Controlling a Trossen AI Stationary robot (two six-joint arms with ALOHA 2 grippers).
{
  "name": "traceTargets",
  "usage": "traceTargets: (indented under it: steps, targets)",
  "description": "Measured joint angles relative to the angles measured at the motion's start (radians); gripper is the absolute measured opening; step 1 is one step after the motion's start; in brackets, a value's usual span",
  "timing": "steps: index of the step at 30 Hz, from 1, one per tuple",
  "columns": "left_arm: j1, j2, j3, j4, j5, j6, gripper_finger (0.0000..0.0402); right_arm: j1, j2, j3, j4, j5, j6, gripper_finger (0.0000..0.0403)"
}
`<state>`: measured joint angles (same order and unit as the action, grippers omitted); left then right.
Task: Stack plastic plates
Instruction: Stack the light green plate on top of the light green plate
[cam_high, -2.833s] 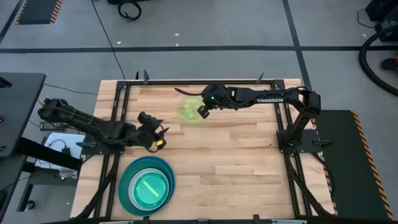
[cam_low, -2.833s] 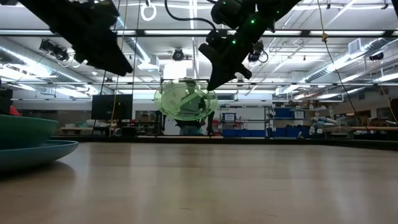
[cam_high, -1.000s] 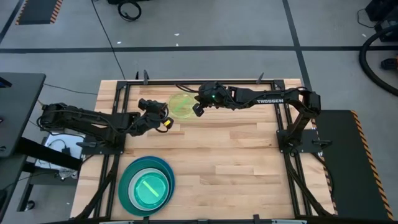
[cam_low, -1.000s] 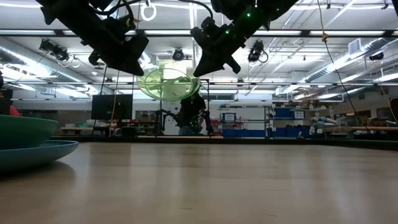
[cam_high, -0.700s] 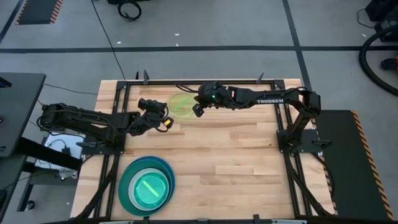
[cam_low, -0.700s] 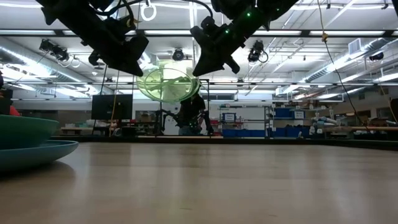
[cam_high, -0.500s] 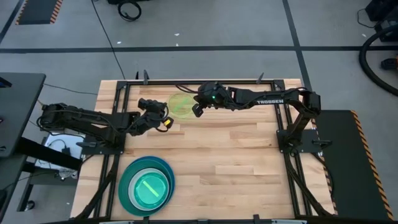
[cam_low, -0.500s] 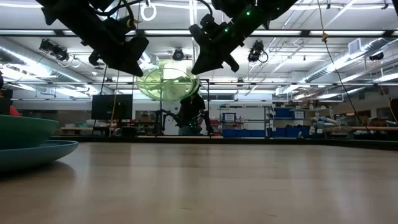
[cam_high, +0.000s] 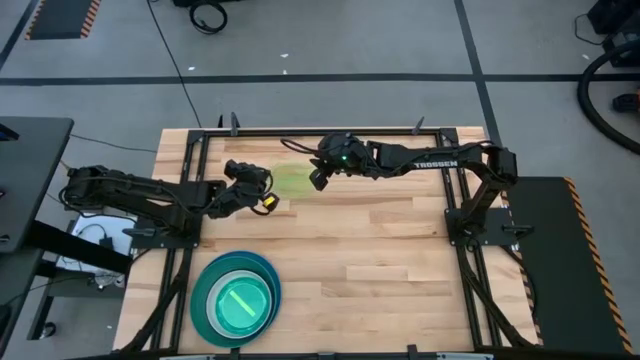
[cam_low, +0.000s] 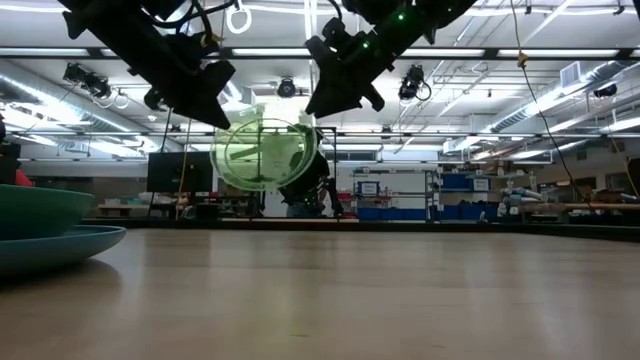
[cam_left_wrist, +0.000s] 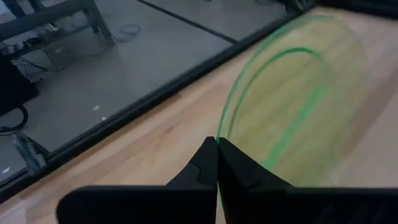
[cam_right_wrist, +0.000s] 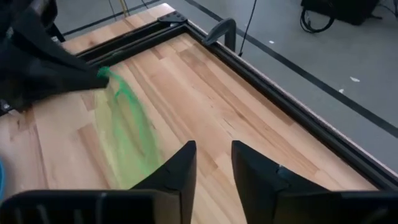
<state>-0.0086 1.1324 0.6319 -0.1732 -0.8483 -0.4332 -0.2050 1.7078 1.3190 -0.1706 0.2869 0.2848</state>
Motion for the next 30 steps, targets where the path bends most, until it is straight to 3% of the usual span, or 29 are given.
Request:
traceTargets:
  steps: [7,12,19,22,30]
  targets:
    - [0.000,-0.057,0.000,-0.067,0.204,-0.022,0.0005,0.002,-0.047,0.000,-0.084,0.012,0.000,0.0126]
    - [0.000,-0.136,0.000,-0.222,0.376,-0.053,0.0005,0.012,-0.052,0.000,-0.098,0.054,-0.026,0.0124]
    - [-0.039,-0.219,0.000,-0.288,0.770,-0.082,0.0006,0.012,-0.052,0.000,-0.092,0.117,-0.026,0.0124]
    - [-0.097,-0.226,0.000,-0.338,0.891,-0.107,0.0006,0.012,-0.045,0.000,-0.092,0.115,-0.027,0.0124]
    - [-0.327,-0.225,-0.001,-0.548,0.946,-0.324,0.0008,0.011,-0.042,0.000,-0.084,0.115,-0.026,0.0124]
